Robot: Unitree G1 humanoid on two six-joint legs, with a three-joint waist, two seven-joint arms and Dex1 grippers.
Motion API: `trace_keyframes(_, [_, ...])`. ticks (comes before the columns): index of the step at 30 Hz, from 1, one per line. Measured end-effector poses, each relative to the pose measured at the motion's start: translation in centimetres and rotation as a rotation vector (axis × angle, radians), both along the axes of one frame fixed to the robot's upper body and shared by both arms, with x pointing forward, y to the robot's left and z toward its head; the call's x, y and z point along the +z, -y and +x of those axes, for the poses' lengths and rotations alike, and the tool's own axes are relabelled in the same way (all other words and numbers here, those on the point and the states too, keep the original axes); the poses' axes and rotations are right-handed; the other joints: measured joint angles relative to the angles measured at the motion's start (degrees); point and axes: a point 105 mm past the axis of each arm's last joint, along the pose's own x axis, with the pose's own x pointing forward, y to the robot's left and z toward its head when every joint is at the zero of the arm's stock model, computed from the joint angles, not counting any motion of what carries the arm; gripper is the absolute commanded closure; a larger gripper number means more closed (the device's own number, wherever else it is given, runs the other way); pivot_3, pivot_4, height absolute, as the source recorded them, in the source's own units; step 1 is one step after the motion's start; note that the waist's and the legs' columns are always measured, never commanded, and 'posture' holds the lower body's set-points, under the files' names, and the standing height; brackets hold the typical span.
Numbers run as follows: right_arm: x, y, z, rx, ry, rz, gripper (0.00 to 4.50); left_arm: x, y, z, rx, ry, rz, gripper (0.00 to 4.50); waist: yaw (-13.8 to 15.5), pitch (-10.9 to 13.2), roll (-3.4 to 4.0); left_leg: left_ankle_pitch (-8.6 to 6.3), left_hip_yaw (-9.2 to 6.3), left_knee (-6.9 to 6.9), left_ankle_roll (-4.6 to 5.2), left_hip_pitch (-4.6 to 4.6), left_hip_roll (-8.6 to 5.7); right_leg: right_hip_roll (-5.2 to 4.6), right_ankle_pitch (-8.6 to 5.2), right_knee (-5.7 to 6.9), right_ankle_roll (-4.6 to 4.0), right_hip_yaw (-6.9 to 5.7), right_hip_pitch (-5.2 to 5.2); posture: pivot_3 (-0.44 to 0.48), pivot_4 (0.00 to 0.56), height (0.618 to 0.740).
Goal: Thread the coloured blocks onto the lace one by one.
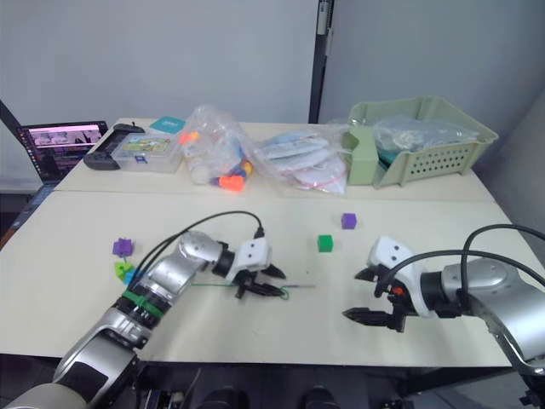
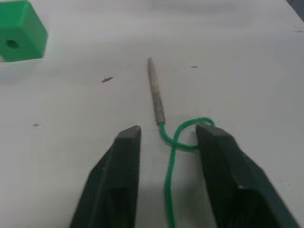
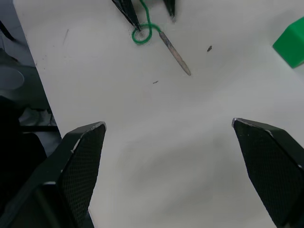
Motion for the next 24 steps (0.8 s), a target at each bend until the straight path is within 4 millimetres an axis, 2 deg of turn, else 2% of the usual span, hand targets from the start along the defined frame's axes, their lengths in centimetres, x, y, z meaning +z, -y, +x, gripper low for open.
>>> trace_keyframes(2, [0.4,-0.2,-0.3,0.010,0.009,0.017,0.00,0.5,0.0,0.1,-0.011,0.008,-0.005,1.32,0.0,0.0,0.00,0.00,0.00,0.00,0.00,0.00,-0.01,-0.01,0.00,0.00,0.00,0.00,0.01,0.000,0.150,0.737])
trace_keyframes(7, [0.7,-0.2,-0.5,-0.003,0.023,0.035,0.00,0.5,1.0,-0.5,-0.037,-0.033,-0.034,1.32,0.0,0.0,0.00,0.00,-0.01,0.01,0.00,-0.01,-0.01,-0.01,0.00,0.01,0.01,0.00,0.01,0.000,0.150,0.737])
trace_keyframes(12, [0.7,-0.1,-0.1,-0.051,0.051,0.031,0.00,-0.3,2.2,-0.4,0.015,-0.080,-0.035,1.32,0.0,0.0,0.00,0.00,-0.02,0.01,0.00,-0.01,-0.01,0.00,0.00,0.02,0.01,0.00,0.00,0.000,0.150,0.737])
trace_keyframes(15, [0.7,-0.1,0.2,-0.072,0.068,0.028,0.00,-1.1,2.2,-0.3,0.048,-0.066,0.017,1.32,0.0,0.0,0.00,0.00,-0.02,0.01,0.00,0.00,-0.01,0.00,0.00,0.03,0.01,0.00,0.00,0.000,0.150,0.737])
trace_keyframes(20, [0.8,0.1,0.5,-0.096,0.086,0.022,0.00,-1.7,2.3,-0.4,0.073,-0.049,0.031,2.82,0.0,0.0,0.00,0.00,-0.02,0.01,0.00,0.00,-0.01,0.00,0.00,0.03,0.01,0.00,0.00,0.000,0.150,0.737])
trace_keyframes(24, [0.9,0.0,0.7,-0.100,0.095,0.019,0.00,-1.7,2.4,-0.4,0.091,-0.042,0.032,2.82,0.0,0.0,0.00,0.00,-0.02,0.01,0.00,0.00,-0.01,0.00,0.00,0.02,0.01,0.00,0.01,0.000,0.150,0.737])
